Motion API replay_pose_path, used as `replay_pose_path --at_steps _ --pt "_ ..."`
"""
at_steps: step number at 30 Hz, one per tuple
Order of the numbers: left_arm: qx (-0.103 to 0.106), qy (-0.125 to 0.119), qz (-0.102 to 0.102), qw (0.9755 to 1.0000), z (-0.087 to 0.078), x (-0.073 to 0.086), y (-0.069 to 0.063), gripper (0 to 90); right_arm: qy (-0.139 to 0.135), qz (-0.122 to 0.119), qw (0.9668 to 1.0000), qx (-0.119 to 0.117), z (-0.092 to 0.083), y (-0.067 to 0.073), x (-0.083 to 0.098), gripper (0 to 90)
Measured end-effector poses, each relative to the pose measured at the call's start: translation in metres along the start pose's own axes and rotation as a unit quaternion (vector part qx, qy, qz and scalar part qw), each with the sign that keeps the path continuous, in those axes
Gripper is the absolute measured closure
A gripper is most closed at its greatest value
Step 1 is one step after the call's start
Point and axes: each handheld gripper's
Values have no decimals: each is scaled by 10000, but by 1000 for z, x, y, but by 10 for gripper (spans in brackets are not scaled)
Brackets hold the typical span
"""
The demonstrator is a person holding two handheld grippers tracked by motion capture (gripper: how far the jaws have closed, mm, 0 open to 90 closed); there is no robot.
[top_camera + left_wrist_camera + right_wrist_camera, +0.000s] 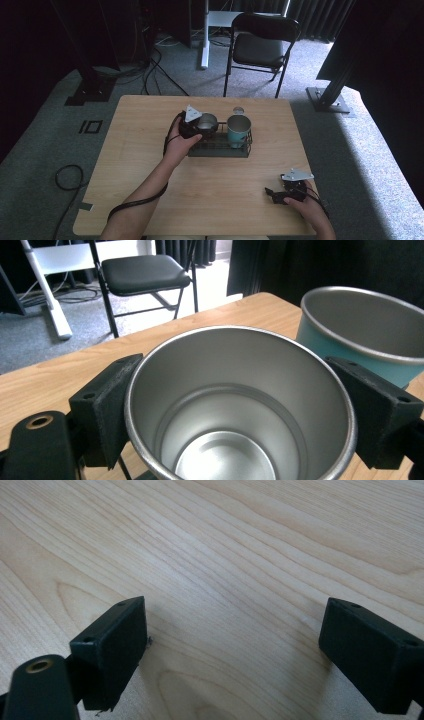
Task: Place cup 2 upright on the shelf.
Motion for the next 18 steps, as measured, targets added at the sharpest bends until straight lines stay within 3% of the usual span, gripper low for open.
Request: replay_pose_path --at_steps 18 --pt "-8 165 88 9998 13 13 -5 139 -1 2 10000 1 0 0 0 116"
Point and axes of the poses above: each handheld gripper's, and its own axes: z roughly forward along the jaws, x roughly out of its underside, y roughly to its left, and after that the axes turned 5 degrees about y, right-handed
